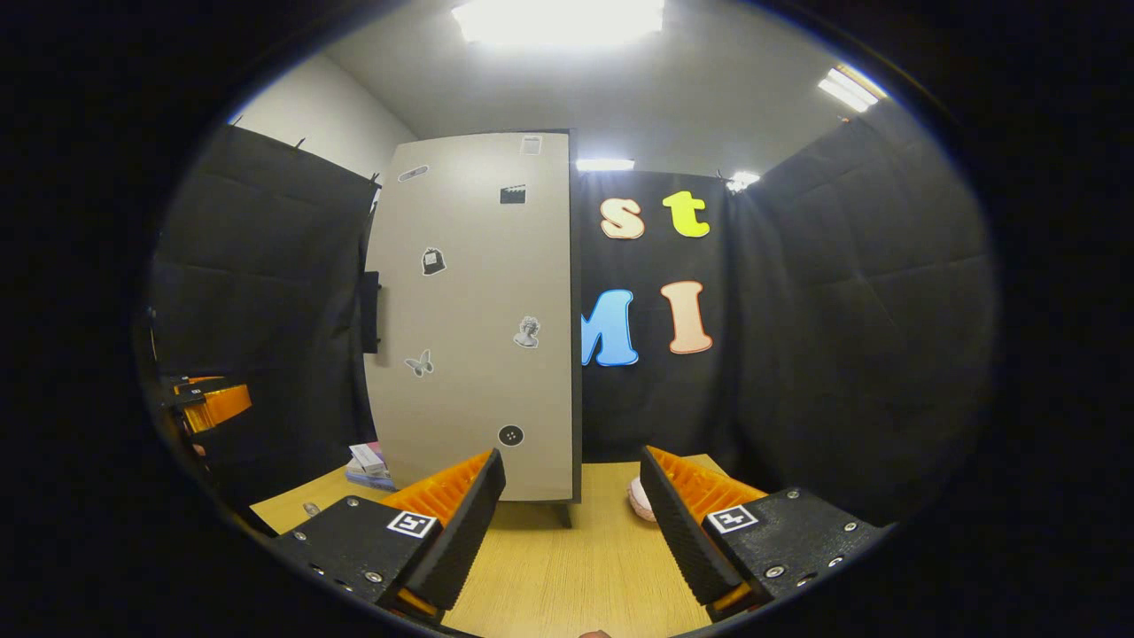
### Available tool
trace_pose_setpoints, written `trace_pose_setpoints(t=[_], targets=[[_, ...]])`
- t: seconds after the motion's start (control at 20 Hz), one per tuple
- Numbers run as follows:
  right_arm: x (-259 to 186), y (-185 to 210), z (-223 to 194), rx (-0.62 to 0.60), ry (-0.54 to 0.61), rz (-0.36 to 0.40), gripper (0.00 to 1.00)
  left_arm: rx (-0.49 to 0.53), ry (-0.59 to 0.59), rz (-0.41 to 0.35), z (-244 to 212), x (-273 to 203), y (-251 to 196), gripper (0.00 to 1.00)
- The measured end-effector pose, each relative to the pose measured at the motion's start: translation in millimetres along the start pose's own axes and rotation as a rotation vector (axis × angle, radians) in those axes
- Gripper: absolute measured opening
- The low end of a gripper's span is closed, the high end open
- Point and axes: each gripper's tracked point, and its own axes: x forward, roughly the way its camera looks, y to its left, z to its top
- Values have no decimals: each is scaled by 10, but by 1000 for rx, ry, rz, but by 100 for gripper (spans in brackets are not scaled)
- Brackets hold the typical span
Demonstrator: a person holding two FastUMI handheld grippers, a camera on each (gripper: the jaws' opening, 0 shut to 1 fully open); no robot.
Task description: Open the cabinet door with the right hand, grasp the bottle in the cabinet with the left hand and place it on the coaster, then close the cabinet door with the right hand.
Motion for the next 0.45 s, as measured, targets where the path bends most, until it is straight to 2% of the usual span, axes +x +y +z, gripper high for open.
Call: trace_pose_setpoints(t=[0.15, 0.2, 0.25, 0.3, 0.45], targets=[[-9, 9, 26, -1, -2, -1, 95, 7, -5, 0, 13, -6, 11, 91], [-12, 15, 26, -2, -4, 0, 95, 7, -6, -1, 24, -13, 10, 87], [-16, 16, 37, -3, -6, -2, 95, 7, -8, -2, 31, -18, 10, 87], [-25, 15, 40, -4, -6, -4, 95, 7, -8, -4, 32, -20, 1, 91], [-47, -7, 40, -11, -4, -17, 95, 8, -16, -8, 49, -27, -10, 91]])
